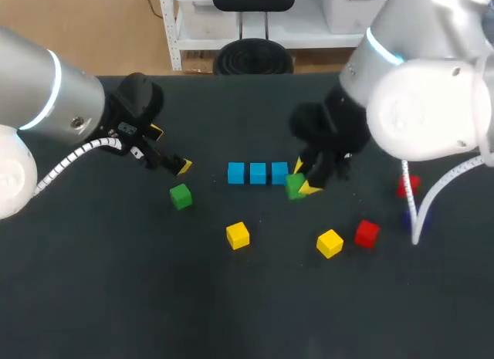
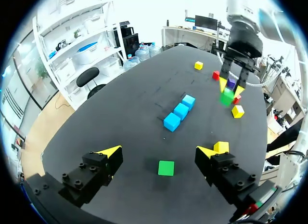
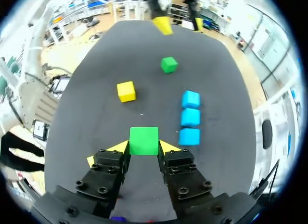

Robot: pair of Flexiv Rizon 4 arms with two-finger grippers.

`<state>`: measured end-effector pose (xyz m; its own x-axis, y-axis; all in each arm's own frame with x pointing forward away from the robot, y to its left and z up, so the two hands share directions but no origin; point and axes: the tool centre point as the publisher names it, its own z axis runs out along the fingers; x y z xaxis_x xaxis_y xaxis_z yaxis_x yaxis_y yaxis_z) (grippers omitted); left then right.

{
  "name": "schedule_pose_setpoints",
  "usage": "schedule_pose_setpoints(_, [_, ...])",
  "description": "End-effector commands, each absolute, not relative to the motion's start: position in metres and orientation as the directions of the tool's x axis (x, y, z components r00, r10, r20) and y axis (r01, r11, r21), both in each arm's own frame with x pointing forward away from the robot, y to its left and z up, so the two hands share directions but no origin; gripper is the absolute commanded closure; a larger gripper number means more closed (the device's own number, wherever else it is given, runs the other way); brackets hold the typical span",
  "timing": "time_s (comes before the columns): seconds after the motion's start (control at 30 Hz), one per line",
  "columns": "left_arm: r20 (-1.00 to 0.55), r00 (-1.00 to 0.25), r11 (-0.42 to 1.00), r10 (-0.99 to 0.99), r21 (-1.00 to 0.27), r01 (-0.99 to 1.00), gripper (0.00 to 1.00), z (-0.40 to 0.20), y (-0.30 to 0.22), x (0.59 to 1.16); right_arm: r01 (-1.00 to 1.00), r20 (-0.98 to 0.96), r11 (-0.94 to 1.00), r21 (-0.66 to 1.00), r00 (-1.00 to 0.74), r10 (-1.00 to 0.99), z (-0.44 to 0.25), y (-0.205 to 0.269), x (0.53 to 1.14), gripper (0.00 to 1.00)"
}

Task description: Place the blue cubes, place green cubes on the blue cubes, place the yellow cubes on the green cubes, then place the red cubes on the yellow cubes, and place purple cube on the red cubes.

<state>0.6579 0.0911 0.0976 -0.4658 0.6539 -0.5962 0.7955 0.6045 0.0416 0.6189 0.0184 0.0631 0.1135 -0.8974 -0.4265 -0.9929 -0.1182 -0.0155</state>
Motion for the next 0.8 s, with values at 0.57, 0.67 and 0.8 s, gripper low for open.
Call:
schedule_pose_setpoints(0.57, [-0.593,-0.469,0.608,0.654,0.045,0.792,0.00,0.098,0.090,0.657,-0.998,-0.428,-0.007,-0.065,0.034,-0.903,0.058,0.038,0.659,1.00])
schedule_pose_setpoints(0.67, [-0.593,-0.469,0.608,0.654,0.045,0.792,0.00,0.098,0.090,0.657,-0.998,-0.432,-0.003,-0.067,0.031,-0.901,0.055,0.039,0.667,1.00])
schedule_pose_setpoints(0.8, [-0.593,-0.469,0.608,0.654,0.045,0.792,0.00,0.098,0.090,0.657,-0.997,-0.441,0.004,-0.071,0.028,-0.897,0.053,0.040,0.678,1.00])
